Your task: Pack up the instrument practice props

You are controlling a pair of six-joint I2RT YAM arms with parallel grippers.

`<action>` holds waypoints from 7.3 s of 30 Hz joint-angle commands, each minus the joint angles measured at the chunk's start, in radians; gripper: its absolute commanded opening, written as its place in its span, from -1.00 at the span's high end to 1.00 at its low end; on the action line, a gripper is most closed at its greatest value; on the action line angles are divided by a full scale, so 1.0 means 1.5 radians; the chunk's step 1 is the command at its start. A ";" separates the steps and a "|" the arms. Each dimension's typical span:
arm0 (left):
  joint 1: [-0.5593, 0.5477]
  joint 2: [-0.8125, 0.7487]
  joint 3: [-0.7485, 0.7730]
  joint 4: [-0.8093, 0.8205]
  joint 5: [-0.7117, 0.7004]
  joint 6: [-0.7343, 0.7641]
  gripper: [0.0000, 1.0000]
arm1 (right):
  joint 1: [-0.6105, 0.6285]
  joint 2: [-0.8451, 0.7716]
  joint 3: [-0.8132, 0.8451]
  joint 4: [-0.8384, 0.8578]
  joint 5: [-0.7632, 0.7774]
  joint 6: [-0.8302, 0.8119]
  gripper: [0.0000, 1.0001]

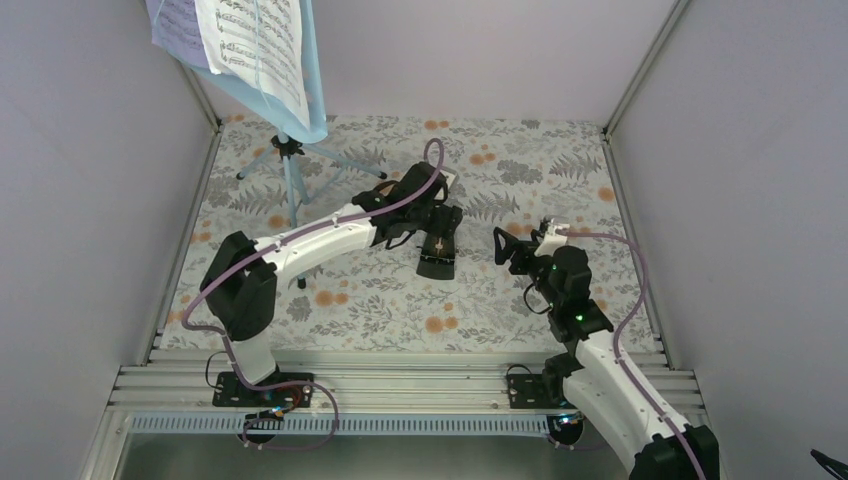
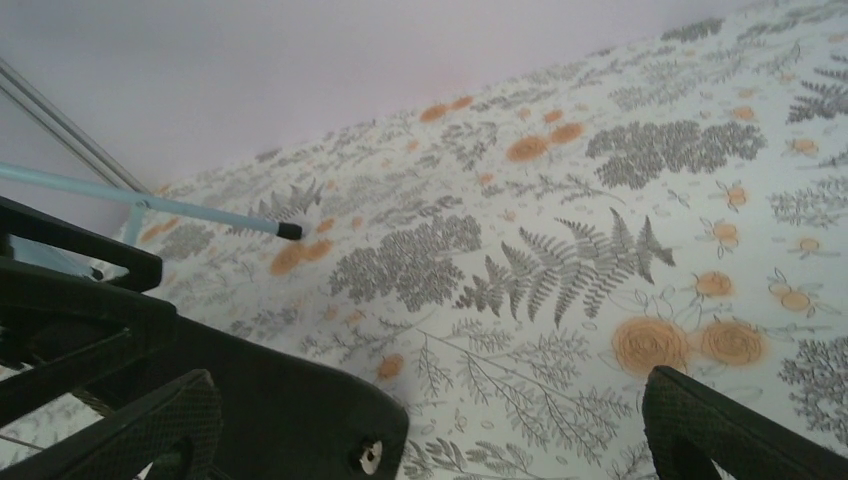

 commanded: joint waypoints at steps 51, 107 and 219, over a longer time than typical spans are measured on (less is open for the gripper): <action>-0.100 -0.267 -0.150 -0.080 -0.005 0.055 -1.00 | 0.066 0.069 -0.119 0.344 -0.416 -0.163 -0.99; 0.014 -0.254 -0.238 0.030 0.218 0.177 0.24 | 0.289 0.197 -0.044 0.285 -0.109 -0.232 -0.65; -0.146 -0.310 -0.536 0.406 -0.119 0.024 -0.92 | 0.169 -0.046 -0.012 0.028 0.050 -0.060 -0.99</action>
